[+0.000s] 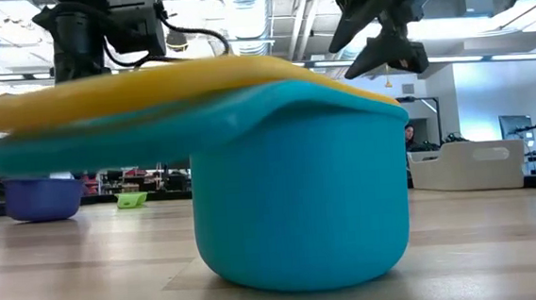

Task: Nest measuring cups in basket
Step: Stack the dark blue measuring cup on top of the yellow of measuring cup

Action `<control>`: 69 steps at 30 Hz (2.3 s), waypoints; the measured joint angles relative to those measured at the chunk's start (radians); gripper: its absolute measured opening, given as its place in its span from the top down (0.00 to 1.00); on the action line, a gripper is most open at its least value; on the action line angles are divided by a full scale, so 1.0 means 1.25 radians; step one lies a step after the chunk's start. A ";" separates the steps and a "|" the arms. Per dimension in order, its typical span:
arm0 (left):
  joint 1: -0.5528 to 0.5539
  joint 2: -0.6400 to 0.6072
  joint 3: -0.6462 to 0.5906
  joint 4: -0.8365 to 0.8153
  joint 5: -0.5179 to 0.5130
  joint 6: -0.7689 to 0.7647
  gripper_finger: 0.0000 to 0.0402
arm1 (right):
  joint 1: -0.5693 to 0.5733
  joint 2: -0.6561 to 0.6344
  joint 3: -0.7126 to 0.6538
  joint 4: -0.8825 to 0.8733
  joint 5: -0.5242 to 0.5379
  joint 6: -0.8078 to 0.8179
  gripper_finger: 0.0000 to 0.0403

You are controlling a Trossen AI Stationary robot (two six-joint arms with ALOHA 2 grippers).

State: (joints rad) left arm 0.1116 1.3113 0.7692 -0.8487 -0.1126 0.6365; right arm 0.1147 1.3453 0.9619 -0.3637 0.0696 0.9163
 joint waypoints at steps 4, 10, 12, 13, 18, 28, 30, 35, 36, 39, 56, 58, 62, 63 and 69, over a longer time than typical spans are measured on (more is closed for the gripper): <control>0.013 0.000 -0.021 0.015 0.048 0.037 0.85 | 0.008 0.000 0.000 0.000 0.008 0.014 0.47; 0.014 0.000 -0.033 0.020 0.047 0.019 0.85 | 0.018 0.000 0.000 0.000 0.010 0.027 0.47; 0.018 0.000 -0.033 0.027 0.044 -0.030 0.86 | 0.019 0.001 0.000 0.000 0.009 0.029 0.46; 0.021 0.000 -0.033 0.028 0.044 -0.053 0.87 | 0.019 0.001 0.000 0.000 0.009 0.029 0.46; 0.035 0.000 -0.033 0.026 0.044 -0.138 0.98 | 0.018 0.001 0.000 0.000 0.009 0.029 0.47; 0.087 -0.001 0.008 0.033 0.022 -0.755 0.99 | 0.010 -0.047 0.000 -0.039 0.008 0.088 0.51; 0.082 -0.002 0.035 0.032 0.036 -0.917 1.00 | 0.000 -0.079 -0.001 -0.081 0.008 0.093 0.52; -0.024 -0.002 0.117 0.046 0.035 -1.315 1.00 | -0.039 -0.182 -0.001 -0.158 0.008 0.094 0.55; -0.062 -0.002 0.137 0.049 0.016 -1.388 1.00 | -0.047 -0.202 -0.001 -0.178 0.009 0.099 0.55; -0.181 0.002 0.186 0.086 -0.064 -1.599 1.00 | -0.065 -0.259 -0.001 -0.226 0.009 0.105 0.57; -0.499 0.415 0.696 -0.009 -0.216 -2.114 1.00 | -0.055 -0.318 0.000 -0.368 0.007 0.079 0.64; -0.512 0.451 0.756 -0.039 -0.214 -2.163 1.00 | -0.048 -0.317 0.000 -0.387 0.006 0.078 0.64; -0.537 0.512 0.818 -0.044 -0.182 -2.223 1.00 | -0.034 -0.316 0.000 -0.400 0.006 0.077 0.64; -0.540 0.527 0.827 -0.030 -0.169 -2.228 1.00 | -0.031 -0.316 0.000 -0.399 0.007 0.077 0.64; -0.548 0.593 0.842 0.034 -0.120 -2.231 1.00 | -0.008 -0.316 0.000 -0.399 0.007 0.077 0.65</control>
State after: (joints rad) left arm -0.5736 2.0526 1.8215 -0.8068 -0.2631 -2.1525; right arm 0.1051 0.9508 0.9619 -0.8627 0.0784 1.0122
